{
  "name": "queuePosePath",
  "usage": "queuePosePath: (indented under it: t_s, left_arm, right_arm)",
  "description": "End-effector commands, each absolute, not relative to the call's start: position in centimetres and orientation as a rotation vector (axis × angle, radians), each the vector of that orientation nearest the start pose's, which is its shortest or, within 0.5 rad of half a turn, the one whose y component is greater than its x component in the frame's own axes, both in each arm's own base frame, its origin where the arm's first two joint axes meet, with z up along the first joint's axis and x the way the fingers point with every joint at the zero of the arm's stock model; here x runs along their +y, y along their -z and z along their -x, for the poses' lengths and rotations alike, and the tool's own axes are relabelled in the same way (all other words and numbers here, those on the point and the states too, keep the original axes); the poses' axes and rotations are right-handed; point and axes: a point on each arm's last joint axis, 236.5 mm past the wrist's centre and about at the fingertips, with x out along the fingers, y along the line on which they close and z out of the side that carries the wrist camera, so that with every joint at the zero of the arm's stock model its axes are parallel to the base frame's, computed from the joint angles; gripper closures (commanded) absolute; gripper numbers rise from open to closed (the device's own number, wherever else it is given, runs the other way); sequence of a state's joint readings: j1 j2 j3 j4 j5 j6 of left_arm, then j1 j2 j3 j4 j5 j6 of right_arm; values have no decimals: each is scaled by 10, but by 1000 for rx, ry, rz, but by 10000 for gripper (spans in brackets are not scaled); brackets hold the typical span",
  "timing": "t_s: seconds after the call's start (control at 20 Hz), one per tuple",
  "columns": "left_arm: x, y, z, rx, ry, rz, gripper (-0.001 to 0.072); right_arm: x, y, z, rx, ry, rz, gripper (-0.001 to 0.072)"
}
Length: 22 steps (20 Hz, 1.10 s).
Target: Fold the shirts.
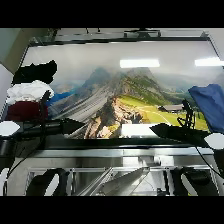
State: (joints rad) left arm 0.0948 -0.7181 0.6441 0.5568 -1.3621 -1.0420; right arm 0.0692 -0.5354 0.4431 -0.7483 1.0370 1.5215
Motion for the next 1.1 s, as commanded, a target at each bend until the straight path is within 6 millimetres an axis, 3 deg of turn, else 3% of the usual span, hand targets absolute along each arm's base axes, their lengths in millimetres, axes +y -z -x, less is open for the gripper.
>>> queuePosePath:
  t_s: [0.0, 0.1, 0.2, 0.3, 0.35, 0.5, 0.65, 0.75, 0.9, 1.05]
  left_arm:
    - [-176, -94, -226, 1019, 862, 488, 701]
    - [-174, -96, -233, 997, 842, 487, 701]
    - [-160, -111, -261, 925, 766, 500, 699]
    - [-129, -137, -305, 849, 637, 570, 263]
    - [-104, -151, -332, 795, 568, 587, -3]
    - [-17, -176, -404, 694, 381, 585, -7]
    - [73, -165, -472, 687, 215, 469, -13]
    - [130, -138, -529, 711, 141, 383, -13]
    - [188, -87, -598, 719, 69, 312, -13]
    - [240, -27, -638, 619, -95, 313, -13]
  right_arm:
    - [165, -39, -222, 1078, -478, -693, 694]
    - [165, -39, -222, 1078, -478, -693, 693]
    - [165, -39, -222, 1078, -478, -693, 694]
    - [165, -39, -222, 1078, -478, -693, 694]
    - [165, -39, -222, 1078, -478, -693, 694]
    - [165, -39, -222, 1078, -478, -693, 694]
    - [165, -39, -222, 1078, -478, -693, 694]
    - [165, -39, -222, 1078, -478, -693, 694]
    - [165, -39, -222, 1078, -478, -693, 694]
    - [165, -39, -222, 1078, -478, -693, 694]
